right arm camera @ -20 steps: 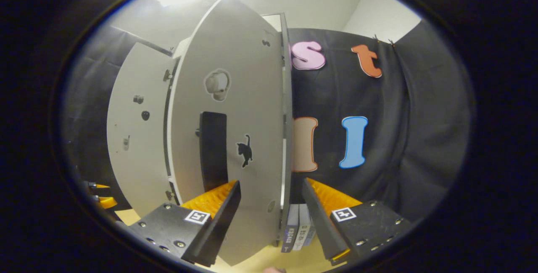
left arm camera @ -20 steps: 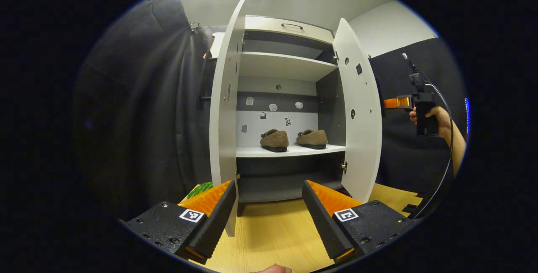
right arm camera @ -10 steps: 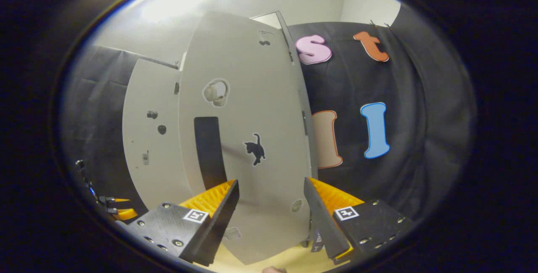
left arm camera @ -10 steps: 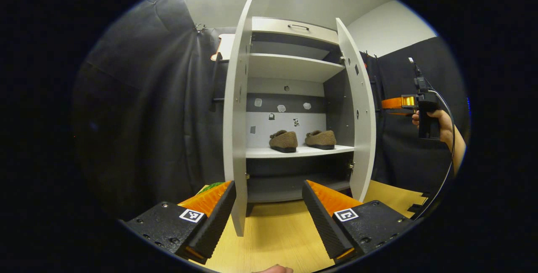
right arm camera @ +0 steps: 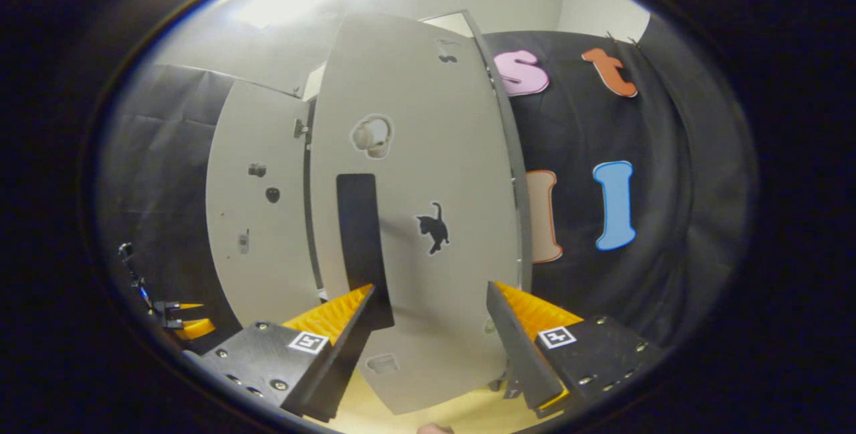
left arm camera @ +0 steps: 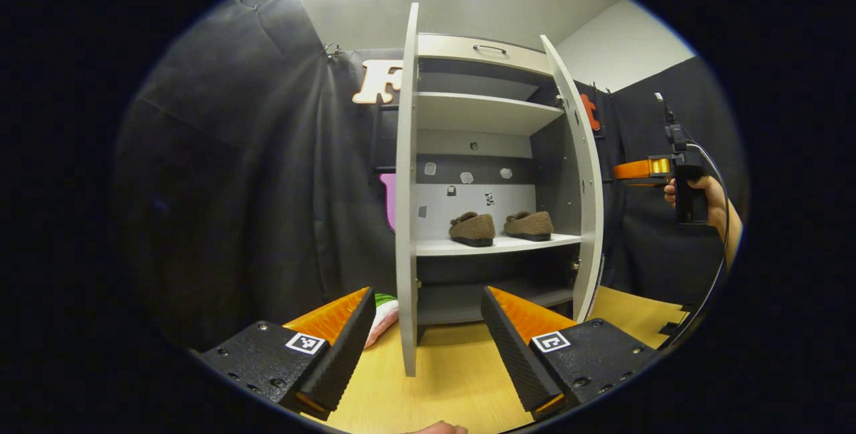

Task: Grab one shoe with the right hand and put it into the shoe cabinet, grab the other shoe with the left hand and put it into the shoe cabinet; then close the right door with the right hand and the left door with the left hand.

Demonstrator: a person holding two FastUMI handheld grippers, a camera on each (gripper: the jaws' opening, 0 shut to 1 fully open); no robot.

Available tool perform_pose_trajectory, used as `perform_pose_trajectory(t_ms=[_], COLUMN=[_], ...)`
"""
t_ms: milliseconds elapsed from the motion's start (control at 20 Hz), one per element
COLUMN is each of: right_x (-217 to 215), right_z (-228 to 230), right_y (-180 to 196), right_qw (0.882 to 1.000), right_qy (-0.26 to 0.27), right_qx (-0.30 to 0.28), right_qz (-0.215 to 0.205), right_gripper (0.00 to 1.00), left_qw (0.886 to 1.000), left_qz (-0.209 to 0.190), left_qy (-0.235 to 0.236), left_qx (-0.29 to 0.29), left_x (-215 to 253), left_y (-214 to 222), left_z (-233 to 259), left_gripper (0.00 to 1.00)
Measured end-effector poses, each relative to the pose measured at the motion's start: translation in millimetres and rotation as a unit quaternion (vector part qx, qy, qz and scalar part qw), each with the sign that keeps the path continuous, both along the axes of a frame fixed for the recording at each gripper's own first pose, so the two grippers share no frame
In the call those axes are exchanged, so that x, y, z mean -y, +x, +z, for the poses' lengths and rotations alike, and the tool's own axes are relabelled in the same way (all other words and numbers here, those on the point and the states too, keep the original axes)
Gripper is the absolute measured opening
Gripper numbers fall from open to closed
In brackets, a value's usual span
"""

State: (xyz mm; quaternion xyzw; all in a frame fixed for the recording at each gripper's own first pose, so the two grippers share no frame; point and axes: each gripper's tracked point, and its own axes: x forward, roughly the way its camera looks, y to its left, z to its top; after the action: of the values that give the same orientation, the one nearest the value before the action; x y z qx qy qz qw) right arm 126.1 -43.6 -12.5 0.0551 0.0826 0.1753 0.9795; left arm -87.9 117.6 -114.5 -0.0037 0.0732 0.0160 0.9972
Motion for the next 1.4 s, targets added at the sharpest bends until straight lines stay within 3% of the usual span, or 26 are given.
perform_pose_trajectory(t_ms=[450, 750, 900, 1100, 1150, 1200, 1250, 1300, 1400], right_x=[-17, -23, -37, -51, -55, -58, -61, -63, -63], right_z=[-12, -20, -18, -32, -35, -38, -38, -37, -33], right_y=[-27, -65, -89, -111, -115, -120, -124, -129, -137], right_qw=[1.000, 1.000, 0.999, 1.000, 1.000, 0.999, 0.999, 0.999, 1.000], right_qy=[-0.011, -0.024, -0.023, -0.028, -0.029, -0.031, -0.031, -0.032, -0.030], right_qx=[0.007, 0.013, 0.026, 0.001, -0.006, -0.010, -0.010, -0.006, 0.004], right_qz=[0.015, -0.008, -0.006, -0.006, -0.004, -0.002, 0.002, 0.006, 0.005], right_gripper=[0.98, 0.98, 0.98, 0.98, 0.98, 0.98, 0.94, 0.98, 0.98], left_qw=[0.997, 0.995, 0.994, 0.993, 0.993, 0.993, 0.994, 0.995, 0.997], left_qz=[0.072, 0.086, 0.080, 0.080, 0.072, 0.066, 0.056, 0.051, 0.014], left_qy=[0.002, -0.045, -0.070, -0.090, -0.094, -0.095, -0.094, -0.089, -0.063], left_qx=[0.000, -0.002, -0.008, -0.001, 0.001, 0.003, 0.003, -0.001, -0.030], left_x=[-73, -115, -130, -150, -150, -148, -144, -142, -122], left_y=[20, 55, 82, 121, 129, 134, 140, 147, 153], left_z=[20, 33, 40, 58, 63, 70, 77, 82, 85], left_gripper=[0.96, 0.96, 0.95, 0.92, 0.96, 0.92, 0.96, 0.92, 0.92])
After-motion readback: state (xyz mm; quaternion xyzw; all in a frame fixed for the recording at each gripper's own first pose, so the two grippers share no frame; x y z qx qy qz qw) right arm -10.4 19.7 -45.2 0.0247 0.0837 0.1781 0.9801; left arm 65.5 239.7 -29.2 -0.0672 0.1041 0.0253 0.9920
